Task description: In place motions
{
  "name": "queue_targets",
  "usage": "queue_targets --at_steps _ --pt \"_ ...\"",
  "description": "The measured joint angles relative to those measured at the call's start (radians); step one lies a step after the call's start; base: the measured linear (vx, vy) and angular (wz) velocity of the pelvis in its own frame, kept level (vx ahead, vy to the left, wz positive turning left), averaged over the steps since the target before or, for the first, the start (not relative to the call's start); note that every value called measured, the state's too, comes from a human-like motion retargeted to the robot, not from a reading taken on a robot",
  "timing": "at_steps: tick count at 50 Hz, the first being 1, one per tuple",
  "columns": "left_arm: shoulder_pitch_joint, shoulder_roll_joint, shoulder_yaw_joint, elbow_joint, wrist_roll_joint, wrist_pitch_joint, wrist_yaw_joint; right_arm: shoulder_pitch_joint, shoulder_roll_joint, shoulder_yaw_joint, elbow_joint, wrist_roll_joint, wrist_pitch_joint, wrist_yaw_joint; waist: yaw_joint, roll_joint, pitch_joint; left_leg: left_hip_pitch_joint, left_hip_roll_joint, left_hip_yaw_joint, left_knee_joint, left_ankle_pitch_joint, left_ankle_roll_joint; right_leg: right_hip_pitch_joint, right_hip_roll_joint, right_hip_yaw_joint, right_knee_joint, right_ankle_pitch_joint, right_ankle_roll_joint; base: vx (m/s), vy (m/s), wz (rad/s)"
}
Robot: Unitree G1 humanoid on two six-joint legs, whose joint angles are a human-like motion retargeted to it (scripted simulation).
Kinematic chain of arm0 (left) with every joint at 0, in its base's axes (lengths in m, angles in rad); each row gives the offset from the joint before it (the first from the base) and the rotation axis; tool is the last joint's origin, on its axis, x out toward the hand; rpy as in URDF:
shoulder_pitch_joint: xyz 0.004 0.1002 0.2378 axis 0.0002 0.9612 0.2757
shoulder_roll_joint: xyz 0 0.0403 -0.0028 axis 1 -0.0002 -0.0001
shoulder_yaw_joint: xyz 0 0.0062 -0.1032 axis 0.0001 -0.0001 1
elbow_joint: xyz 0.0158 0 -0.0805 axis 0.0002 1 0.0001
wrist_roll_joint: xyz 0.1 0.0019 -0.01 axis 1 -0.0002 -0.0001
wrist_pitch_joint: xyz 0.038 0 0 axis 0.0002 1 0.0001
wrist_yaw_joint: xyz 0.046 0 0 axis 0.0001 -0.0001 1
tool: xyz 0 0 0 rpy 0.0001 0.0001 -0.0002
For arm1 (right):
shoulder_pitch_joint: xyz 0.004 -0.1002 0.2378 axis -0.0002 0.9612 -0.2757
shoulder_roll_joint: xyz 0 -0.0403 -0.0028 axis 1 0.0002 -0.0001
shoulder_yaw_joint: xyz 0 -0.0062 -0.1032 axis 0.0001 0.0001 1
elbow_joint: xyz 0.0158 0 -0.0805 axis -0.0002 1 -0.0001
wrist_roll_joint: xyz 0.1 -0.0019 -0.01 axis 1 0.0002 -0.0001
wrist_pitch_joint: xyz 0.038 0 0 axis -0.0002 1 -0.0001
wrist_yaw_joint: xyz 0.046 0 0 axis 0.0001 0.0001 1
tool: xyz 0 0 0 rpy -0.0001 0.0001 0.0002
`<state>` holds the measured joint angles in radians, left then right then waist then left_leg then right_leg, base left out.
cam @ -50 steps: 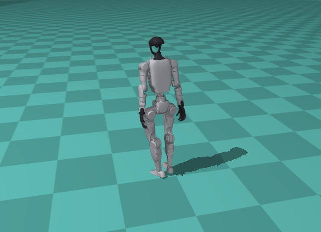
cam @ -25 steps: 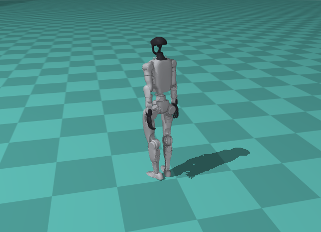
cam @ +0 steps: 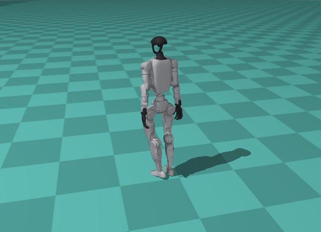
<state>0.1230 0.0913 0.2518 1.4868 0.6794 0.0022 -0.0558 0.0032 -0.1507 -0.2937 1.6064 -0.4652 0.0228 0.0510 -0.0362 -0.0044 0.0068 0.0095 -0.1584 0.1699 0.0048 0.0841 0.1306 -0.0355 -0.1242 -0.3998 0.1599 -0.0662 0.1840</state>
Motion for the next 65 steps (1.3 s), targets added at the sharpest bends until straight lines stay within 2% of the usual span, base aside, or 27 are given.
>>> queue_targets --at_steps 6,10,12,16,20,27,28,30,32,33,37,42,45,48,51,53,55,56,60,65 --pt "-0.028 -0.003 0.000 0.031 -0.019 0.018 0.013 -0.028 0.007 0.016 -0.045 -0.014 -0.010 0.023 -0.044 0.012 0.041 0.015 0.009 0.128 -0.020 -0.002 0.016 -0.064 0.022 0.111 -0.002 0.069 -0.071 -0.11 0.02 -1.20" --pt "-0.025 0.000 0.004 0.027 -0.036 0.018 0.006 -0.040 0.025 0.046 -0.079 0.009 -0.030 0.031 -0.079 0.027 0.072 0.019 0.044 0.237 -0.034 -0.013 0.019 -0.091 0.039 0.091 -0.021 0.061 -0.157 -0.20 -0.09 -1.87" --pt "-0.025 0.011 0.001 0.025 -0.028 0.021 0.004 -0.041 0.030 0.060 -0.086 0.021 -0.040 0.033 -0.078 0.029 0.081 0.020 0.061 0.311 -0.043 -0.020 0.016 -0.082 0.031 -0.033 -0.029 0.024 -0.185 -0.22 -0.14 -2.32" --pt "-0.018 0.030 -0.013 0.020 -0.006 0.028 0.022 -0.027 0.025 0.069 -0.077 0.022 -0.049 -0.002 -0.081 0.040 0.086 0.020 0.101 0.416 -0.049 -0.037 0.009 -0.045 -0.018 -0.321 -0.025 -0.019 -0.155 -0.18 -0.17 -1.88" --pt "-0.014 0.035 -0.011 0.016 -0.006 0.033 0.026 -0.022 0.005 0.047 -0.017 0.025 -0.034 -0.026 -0.081 0.044 0.078 0.025 0.127 0.501 -0.048 -0.058 0.005 0.000 -0.037 -0.501 -0.009 0.000 -0.140 -0.08 -0.13 -1.62" --pt "-0.014 0.014 0.018 -0.012 -0.026 0.021 0.014 -0.002 -0.032 -0.016 0.084 0.123 0.005 -0.028 -0.070 0.034 0.040 0.035 0.138 0.616 -0.025 -0.108 -0.011 0.117 -0.018 -0.756 -0.036 0.066 -0.123 -0.04 -0.16 -1.32" --pt "-0.017 0.013 0.021 -0.017 -0.027 0.019 0.010 0.000 -0.034 -0.022 0.091 0.138 0.010 -0.026 -0.061 0.027 0.034 0.038 0.134 0.636 -0.023 -0.115 -0.015 0.127 -0.014 -0.757 -0.041 0.078 -0.121 0.05 -0.15 -1.13" --pt "-0.017 0.009 0.022 -0.025 -0.030 0.014 0.005 0.015 -0.036 -0.032 0.094 0.153 0.020 -0.024 -0.060 0.006 0.020 0.043 0.115 0.658 -0.012 -0.130 -0.021 0.142 -0.010 -0.731 -0.068 0.037 -0.037 0.08 -0.21 -0.66" --pt "-0.017 0.012 0.014 -0.030 -0.037 0.011 -0.005 0.029 -0.029 -0.045 0.094 0.148 0.029 -0.018 -0.073 -0.008 0.016 0.061 0.113 0.654 0.001 -0.136 -0.031 0.136 0.005 -0.664 -0.111 0.016 -0.091 0.12 -0.28 -0.27" --pt "-0.021 0.013 0.012 -0.028 -0.038 0.012 -0.010 0.031 -0.025 -0.053 0.094 0.139 0.033 -0.012 -0.062 -0.008 0.012 0.065 0.119 0.663 0.007 -0.139 -0.038 0.131 0.002 -0.614 -0.111 0.020 -0.095 0.08 -0.27 -0.26" --pt "-0.030 -0.008 0.017 -0.021 -0.058 0.007 0.011 0.021 -0.015 -0.072 0.083 0.104 0.024 -0.020 -0.081 0.004 0.004 0.078 0.142 0.651 0.020 -0.138 -0.063 0.128 0.021 -0.586 -0.130 0.003 -0.092 -0.01 -0.29 -0.19" --pt "-0.003 -0.016 0.019 -0.050 -0.045 -0.021 -0.021 -0.008 -0.010 -0.031 0.041 0.038 0.023 -0.033 -0.107 0.017 -0.038 0.096 0.166 0.697 0.026 -0.139 -0.094 0.099 0.043 -0.513 -0.146 -0.031 -0.099 0.07 -0.25 -0.74" --pt "0.011 -0.008 0.017 -0.058 -0.026 -0.034 0.008 -0.041 -0.001 -0.009 0.025 0.034 0.023 -0.018 -0.112 0.004 -0.042 0.113 0.192 0.717 0.060 -0.114 -0.096 0.088 0.034 -0.458 -0.147 -0.047 -0.104 0.01 -0.23 -0.87" --pt "0.029 0.002 0.014 -0.052 -0.014 -0.033 0.016 -0.063 0.012 0.014 0.004 0.044 0.017 -0.005 -0.100 -0.038 -0.063 0.119 0.219 0.778 0.131 -0.070 -0.062 0.071 -0.003 -0.409 -0.150 -0.062 -0.114 0.09 -0.20 -1.11" --pt "0.047 0.006 0.017 -0.050 -0.012 -0.032 0.027 -0.082 0.023 0.035 -0.020 0.037 0.010 0.011 -0.078 -0.104 -0.079 0.106 0.240 0.826 0.244 -0.028 0.027 0.055 -0.073 -0.358 -0.145 -0.068 -0.115 0.09 -0.24 -1.28" --pt "0.050 0.005 0.022 -0.045 -0.022 -0.031 0.041 -0.096 0.025 0.049 -0.037 0.025 0.005 0.021 -0.068 -0.147 -0.079 0.078 0.264 0.810 0.354 -0.024 0.111 0.047 -0.120 -0.318 -0.138 -0.070 -0.113 0.07 -0.16 -1.36" --pt "0.051 0.000 0.034 -0.036 -0.032 -0.030 0.051 -0.104 0.025 0.066 -0.051 0.008 0.001 0.023 -0.034 -0.161 -0.053 0.075 0.325 0.770 0.488 -0.048 0.131 0.065 -0.118 -0.249 -0.133 -0.080 -0.117 0.09 -0.10 -1.64" --pt "0.046 -0.006 0.031 -0.036 -0.035 -0.031 0.053 -0.111 0.020 0.067 -0.055 0.003 -0.001 0.020 -0.046 -0.157 -0.056 0.031 0.321 0.703 0.515 -0.049 0.131 0.055 -0.123 -0.248 -0.135 -0.075 -0.118 0.02 -0.04 -0.93" --pt "0.028 -0.025 0.015 -0.053 -0.033 -0.038 0.057 -0.126 -0.006 0.063 -0.044 -0.001 0.001 0.005 -0.054 -0.115 -0.051 -0.142 0.242 0.335 0.567 -0.090 0.054 0.035 -0.093 -0.212 -0.137 -0.064 -0.131 0.03 0.00 -0.67" --pt "0.012 -0.036 -0.032 -0.090 -0.003 -0.049 0.037 -0.114 -0.039 0.041 -0.001 -0.004 0.022 -0.004 -0.017 -0.064 -0.048 -0.188 0.148 0.133 0.398 -0.159 -0.007 0.022 -0.050 -0.154 -0.138 -0.053 -0.145 0.08 0.06 -0.92"
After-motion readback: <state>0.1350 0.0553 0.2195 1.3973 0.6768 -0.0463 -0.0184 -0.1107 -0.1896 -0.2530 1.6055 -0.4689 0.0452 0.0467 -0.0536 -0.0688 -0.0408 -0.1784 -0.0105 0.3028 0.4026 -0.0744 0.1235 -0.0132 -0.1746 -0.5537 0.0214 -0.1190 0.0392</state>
